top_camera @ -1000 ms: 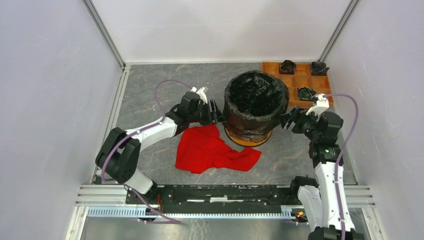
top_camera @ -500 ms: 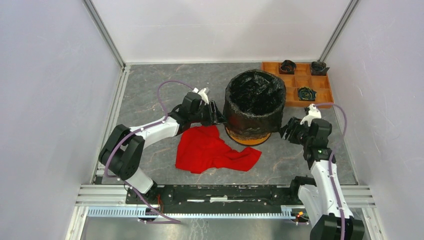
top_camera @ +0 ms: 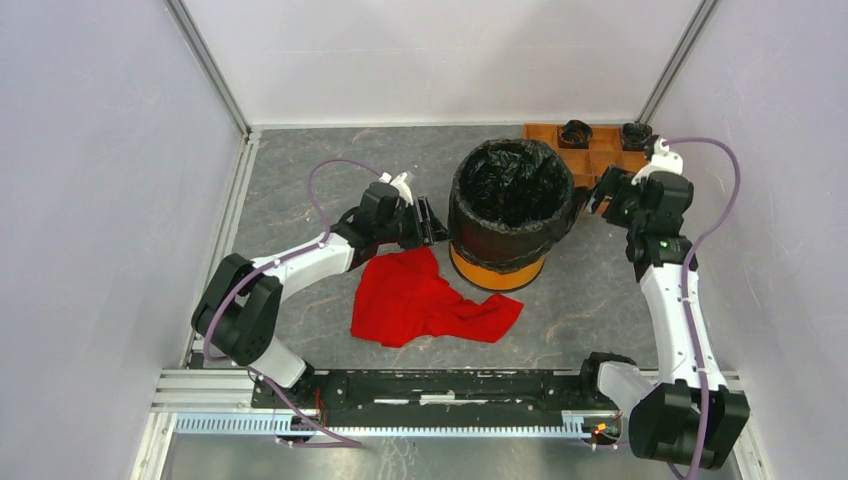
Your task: Put the trash bags into the trash bin
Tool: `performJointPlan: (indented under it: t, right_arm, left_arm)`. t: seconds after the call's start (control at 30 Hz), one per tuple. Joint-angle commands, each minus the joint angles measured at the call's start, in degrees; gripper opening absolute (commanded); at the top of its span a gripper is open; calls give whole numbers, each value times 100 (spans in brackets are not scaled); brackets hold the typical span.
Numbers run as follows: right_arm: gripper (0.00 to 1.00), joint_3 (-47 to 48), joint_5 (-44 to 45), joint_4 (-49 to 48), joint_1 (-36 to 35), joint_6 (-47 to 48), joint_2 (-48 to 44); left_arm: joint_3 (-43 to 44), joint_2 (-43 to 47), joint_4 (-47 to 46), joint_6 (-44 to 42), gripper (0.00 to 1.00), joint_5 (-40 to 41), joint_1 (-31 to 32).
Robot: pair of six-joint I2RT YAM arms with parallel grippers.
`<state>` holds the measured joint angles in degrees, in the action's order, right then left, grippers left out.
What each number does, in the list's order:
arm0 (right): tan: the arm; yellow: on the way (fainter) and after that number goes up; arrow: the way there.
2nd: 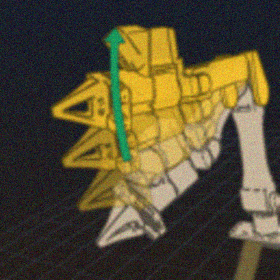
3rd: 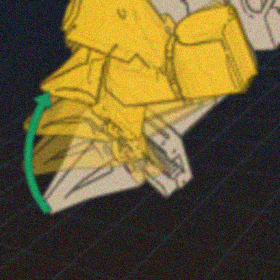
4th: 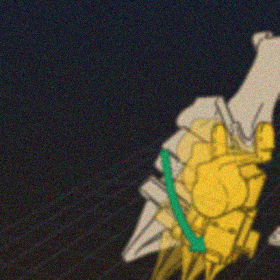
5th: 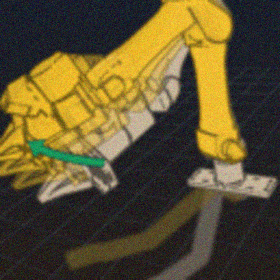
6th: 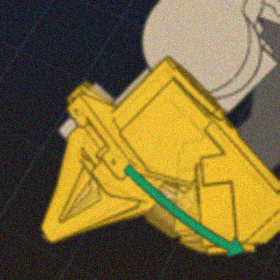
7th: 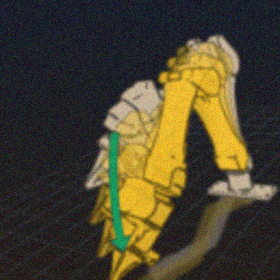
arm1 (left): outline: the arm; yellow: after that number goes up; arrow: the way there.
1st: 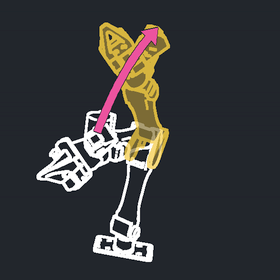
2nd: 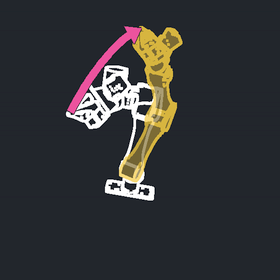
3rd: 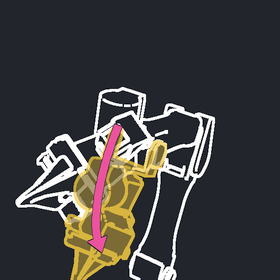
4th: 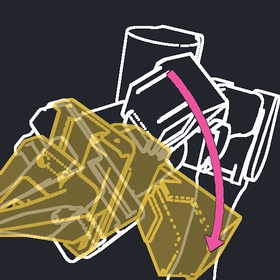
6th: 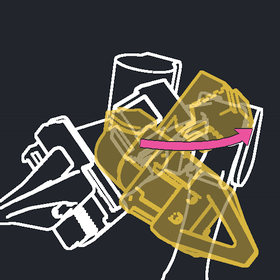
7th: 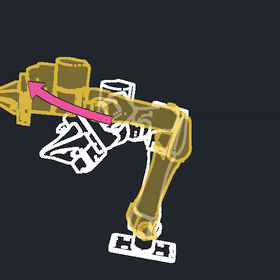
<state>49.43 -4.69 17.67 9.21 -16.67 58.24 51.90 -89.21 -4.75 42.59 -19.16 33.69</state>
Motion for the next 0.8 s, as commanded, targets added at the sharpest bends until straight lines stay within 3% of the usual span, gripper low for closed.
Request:
performJointPlan:
  t: [0.0, 0.13, 0.3, 0.47, 0.77]
  right_arm:
    - [88, 484, -127, -336, 48, -46, 169]
    - [88, 600, -631, -314, 116, -187, 304]
    - [86, -648, -929, -523, 116, -29, -344]
    - [86, -1376, -1017, -351, 100, 304, -802]
    - [86, -1379, -776, 326, 63, 523, -1198]
  left_arm:
    - [178, 237, 16, 30, 63, -38, -38]
    - [212, 246, 12, 39, 60, -53, -47]
    - [382, 367, 250, -110, 57, 65, -255]
    - [531, 338, 136, 72, 66, -85, -766]
    - [1555, -952, -655, 1008, 66, -937, -915]
